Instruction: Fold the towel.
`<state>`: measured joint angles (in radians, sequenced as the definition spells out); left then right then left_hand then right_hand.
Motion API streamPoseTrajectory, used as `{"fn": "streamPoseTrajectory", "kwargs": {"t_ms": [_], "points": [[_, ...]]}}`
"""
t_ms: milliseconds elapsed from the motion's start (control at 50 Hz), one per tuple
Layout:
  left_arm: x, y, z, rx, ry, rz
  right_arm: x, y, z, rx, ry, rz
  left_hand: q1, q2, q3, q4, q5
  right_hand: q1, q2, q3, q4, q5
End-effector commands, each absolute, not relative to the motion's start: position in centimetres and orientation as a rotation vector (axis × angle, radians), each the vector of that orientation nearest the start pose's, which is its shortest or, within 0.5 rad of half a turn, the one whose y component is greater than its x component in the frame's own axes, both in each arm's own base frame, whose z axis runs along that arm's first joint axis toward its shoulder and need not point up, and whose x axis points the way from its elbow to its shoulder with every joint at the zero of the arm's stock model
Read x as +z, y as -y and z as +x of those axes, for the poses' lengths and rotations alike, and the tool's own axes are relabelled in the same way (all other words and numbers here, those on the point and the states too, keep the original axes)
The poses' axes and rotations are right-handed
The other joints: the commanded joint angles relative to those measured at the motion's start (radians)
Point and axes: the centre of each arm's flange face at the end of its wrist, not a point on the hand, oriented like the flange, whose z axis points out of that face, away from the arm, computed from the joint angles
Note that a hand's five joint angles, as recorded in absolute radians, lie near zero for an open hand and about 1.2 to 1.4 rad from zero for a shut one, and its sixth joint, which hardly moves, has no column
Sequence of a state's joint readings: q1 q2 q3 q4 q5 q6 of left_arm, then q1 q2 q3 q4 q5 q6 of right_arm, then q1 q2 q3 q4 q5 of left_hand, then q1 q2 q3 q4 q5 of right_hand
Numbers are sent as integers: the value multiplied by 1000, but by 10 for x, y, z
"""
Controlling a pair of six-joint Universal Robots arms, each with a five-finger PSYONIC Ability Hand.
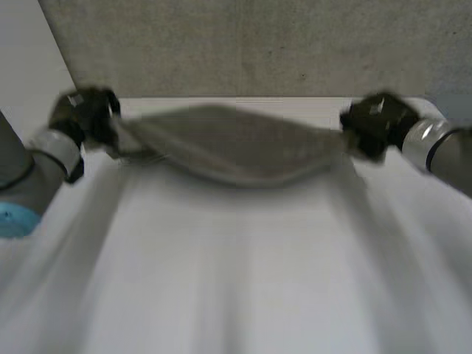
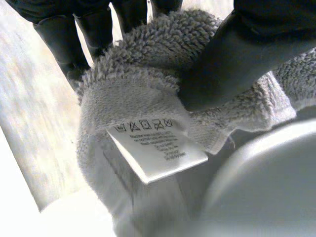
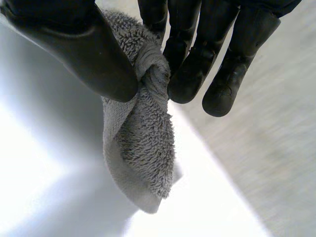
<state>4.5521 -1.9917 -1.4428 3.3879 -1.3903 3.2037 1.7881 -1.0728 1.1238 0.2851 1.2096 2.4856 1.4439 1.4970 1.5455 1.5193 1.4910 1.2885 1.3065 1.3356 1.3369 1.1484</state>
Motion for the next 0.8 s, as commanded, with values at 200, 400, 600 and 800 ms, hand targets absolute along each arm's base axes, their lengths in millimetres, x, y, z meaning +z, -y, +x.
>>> {"fn": "streamPoseTrajectory", "kwargs": {"t_ms": [200,400,600,800], "points": [[160,329,-193,-1921,-2442,718,190,314,232,-1300,-2315,-1582,-48,-101,-149,-123,-269,108,90,61,59,73],[169,332,-200,-1978,-2406,719,174,350,236,-1557,-2381,-1497,-48,-101,-149,-123,-269,-1114,-1132,-1161,-1162,-1148],[175,343,-191,-1991,-2376,621,208,318,230,-1684,-2307,-1399,-48,-101,-149,-123,-269,-1114,-1132,-1161,-1162,-1148],[176,362,-175,-1962,-2310,471,201,276,214,-1535,-2293,-1392,-48,-101,-149,-123,-269,-684,-702,-731,-732,-718]]}}
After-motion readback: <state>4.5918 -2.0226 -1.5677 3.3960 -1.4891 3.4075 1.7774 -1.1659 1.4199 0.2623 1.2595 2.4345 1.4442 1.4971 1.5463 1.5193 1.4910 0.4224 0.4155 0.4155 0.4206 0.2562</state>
